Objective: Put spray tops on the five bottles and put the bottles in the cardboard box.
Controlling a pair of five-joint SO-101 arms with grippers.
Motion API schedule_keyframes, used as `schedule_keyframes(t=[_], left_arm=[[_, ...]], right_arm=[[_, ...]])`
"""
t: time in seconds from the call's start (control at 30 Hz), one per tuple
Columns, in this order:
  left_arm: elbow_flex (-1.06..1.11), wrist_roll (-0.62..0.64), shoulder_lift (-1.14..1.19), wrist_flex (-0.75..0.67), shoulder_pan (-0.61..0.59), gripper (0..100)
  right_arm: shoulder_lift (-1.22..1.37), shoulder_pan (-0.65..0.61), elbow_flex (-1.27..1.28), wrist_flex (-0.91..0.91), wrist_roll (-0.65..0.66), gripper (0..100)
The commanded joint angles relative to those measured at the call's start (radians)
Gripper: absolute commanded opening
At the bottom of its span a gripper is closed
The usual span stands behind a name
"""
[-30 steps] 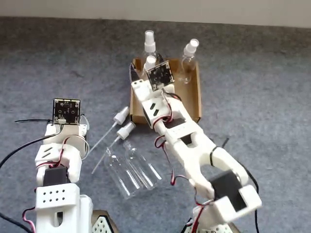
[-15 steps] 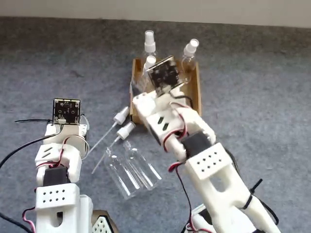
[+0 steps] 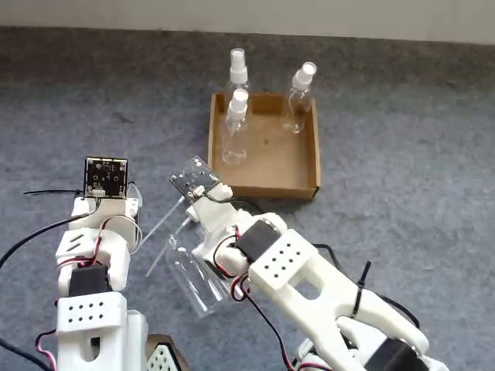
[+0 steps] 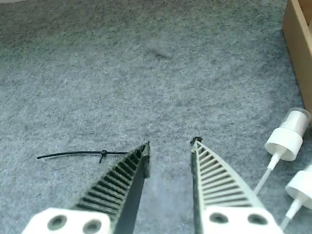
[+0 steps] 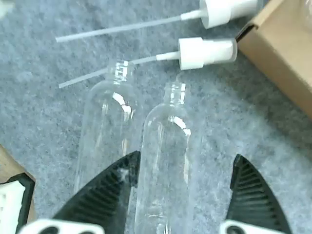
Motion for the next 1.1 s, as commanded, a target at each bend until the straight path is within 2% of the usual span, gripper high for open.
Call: schedule_keyframes(t=[0.0, 0.27, 0.73, 0.93, 1.07], left_arm=[[-0.004, -0.005, -0.015, -0.018, -0.007, 14], [-0.004, -0.005, -0.015, -0.017, -0.007, 14], [0.008, -0.006, -0.015, -0.020, -0.005, 14], [0.010, -0.006, -0.015, -0.020, -0.005, 14], [0.010, -0.006, -0.015, -0.020, -0.005, 14]], right_arm=[[0.065, -0.007, -0.015, -0.008, -0.012, 24.5], [0.257, 0.048, -0.016, -0.186, -0.012, 24.5], [0.300, 0.127, 0.048, -0.191, -0.011, 24.5], [0.297, 0.194, 0.047, -0.039, -0.008, 16.3], [0.229, 0.220, 0.002, 0.053, 0.100, 11.7]])
